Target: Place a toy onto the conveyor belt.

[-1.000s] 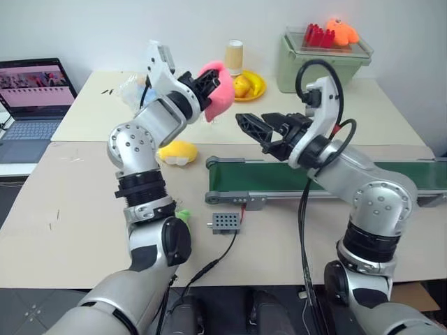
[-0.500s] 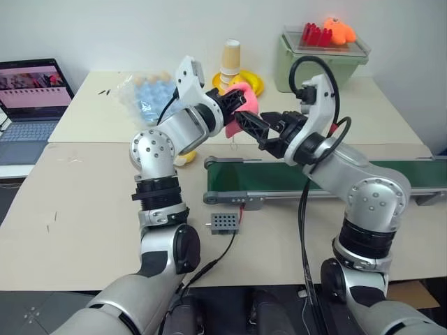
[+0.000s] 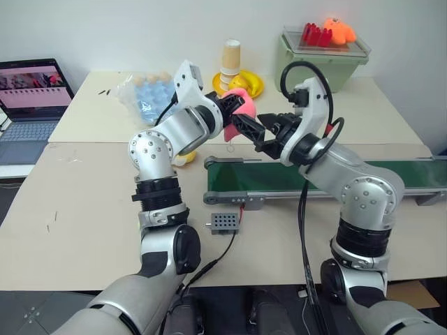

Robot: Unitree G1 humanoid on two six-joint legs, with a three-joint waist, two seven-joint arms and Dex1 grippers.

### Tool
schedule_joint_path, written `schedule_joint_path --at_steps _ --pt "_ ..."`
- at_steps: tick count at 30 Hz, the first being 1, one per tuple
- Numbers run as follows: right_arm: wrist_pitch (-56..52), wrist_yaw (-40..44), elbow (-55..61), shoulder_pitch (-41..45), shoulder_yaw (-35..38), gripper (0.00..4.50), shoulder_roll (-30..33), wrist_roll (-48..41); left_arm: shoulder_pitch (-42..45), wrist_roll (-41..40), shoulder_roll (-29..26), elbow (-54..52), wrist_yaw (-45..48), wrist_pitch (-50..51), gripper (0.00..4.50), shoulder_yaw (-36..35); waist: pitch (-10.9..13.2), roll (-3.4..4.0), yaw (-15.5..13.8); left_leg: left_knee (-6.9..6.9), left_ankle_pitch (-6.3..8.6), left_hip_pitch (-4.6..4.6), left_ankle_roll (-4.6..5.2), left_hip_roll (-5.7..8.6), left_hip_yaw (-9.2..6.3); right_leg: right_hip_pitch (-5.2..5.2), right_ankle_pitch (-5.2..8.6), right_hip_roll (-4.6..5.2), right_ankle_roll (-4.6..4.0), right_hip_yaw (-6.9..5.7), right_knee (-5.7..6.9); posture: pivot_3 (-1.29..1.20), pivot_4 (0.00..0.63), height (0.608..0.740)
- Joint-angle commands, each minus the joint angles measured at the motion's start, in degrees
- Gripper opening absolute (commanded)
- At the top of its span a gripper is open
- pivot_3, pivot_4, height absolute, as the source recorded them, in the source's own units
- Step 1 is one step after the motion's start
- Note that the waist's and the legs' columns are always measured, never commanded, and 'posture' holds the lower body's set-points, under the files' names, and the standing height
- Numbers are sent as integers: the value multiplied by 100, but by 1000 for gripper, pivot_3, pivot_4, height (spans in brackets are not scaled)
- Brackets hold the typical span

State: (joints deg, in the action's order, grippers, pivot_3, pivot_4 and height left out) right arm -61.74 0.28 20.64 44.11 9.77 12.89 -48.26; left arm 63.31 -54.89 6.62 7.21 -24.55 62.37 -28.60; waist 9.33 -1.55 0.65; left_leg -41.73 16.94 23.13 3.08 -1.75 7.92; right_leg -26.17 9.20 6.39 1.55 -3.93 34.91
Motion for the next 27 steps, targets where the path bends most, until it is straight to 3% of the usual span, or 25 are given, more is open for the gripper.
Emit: schedule_joint_path --at_steps 1,2,12,13,20,27 --pt "277 90 27 202 23 3966 -29 86 200 -468 403 -254 -178 11 213 115 0 0 -1 0 0 0 0 0 0 0 0 0 0 0 0 0 150 734" --pt "292 109 9 202 18 3802 -32 107 215 -557 403 -260 -241 18 213 112 0 0 1 0 0 0 0 0 0 0 0 0 0 0 0 0 150 734" --pt "400 277 -120 200 21 331 -46 242 338 -1187 167 -267 -611 40 213 215 0 0 -4 1 0 0 0 1 1 0 0 0 0 0 -1 0 150 734" --pt "407 296 -133 202 22 143 -42 253 350 -1207 144 -252 -620 31 213 219 0 0 -4 1 0 0 0 1 1 0 0 0 0 0 0 0 150 734" --pt "455 396 -167 217 8 58 6 328 398 -1247 -51 -216 -548 155 213 332 0 0 -3 1 0 0 0 1 2 0 0 -1 0 0 -1 0 150 734" --pt "374 513 -141 221 -34 0 126 408 500 -1537 -814 -189 -140 654 2688 333 1 1 1 2 0 -1 -1 0 3 0 0 -1 0 0 -1 0 150 734"
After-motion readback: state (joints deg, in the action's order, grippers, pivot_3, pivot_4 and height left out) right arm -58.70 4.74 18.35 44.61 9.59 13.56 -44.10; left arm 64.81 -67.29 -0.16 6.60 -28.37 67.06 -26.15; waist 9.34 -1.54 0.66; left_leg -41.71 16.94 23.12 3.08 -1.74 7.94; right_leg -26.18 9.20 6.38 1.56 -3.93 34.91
